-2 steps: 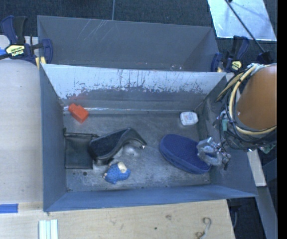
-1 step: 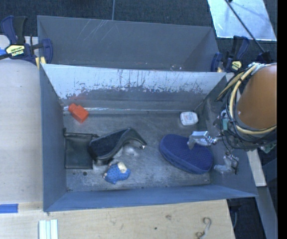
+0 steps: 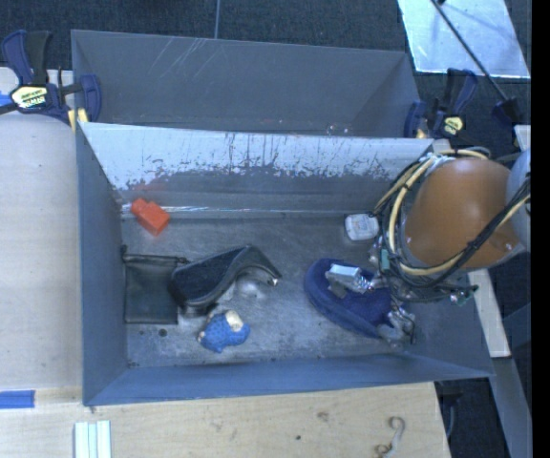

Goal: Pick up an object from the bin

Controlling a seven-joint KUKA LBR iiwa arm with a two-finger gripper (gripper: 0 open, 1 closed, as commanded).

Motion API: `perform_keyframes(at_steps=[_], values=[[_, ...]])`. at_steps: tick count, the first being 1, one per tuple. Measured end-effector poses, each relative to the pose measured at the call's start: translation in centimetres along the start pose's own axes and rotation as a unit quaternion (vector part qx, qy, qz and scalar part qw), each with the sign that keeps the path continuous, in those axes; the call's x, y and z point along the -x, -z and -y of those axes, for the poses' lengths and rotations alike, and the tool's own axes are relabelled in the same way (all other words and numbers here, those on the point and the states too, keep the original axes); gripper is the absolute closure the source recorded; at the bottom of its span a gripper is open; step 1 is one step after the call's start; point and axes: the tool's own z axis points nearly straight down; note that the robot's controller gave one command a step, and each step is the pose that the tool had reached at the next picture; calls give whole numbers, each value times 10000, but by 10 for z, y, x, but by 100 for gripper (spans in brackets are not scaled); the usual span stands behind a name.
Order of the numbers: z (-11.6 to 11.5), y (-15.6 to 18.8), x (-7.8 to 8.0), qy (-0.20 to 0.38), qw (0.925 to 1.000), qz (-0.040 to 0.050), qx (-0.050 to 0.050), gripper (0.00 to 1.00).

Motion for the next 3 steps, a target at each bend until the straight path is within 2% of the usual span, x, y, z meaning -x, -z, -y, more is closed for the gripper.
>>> perform_keyframes(at_steps=[1, 2, 3], values=[[2, 6, -1, -8, 10000, -14, -16, 100], [21, 122, 0, 212, 9998, 27, -53, 100], [49, 184, -34, 1585, 9874, 5, -32, 100]])
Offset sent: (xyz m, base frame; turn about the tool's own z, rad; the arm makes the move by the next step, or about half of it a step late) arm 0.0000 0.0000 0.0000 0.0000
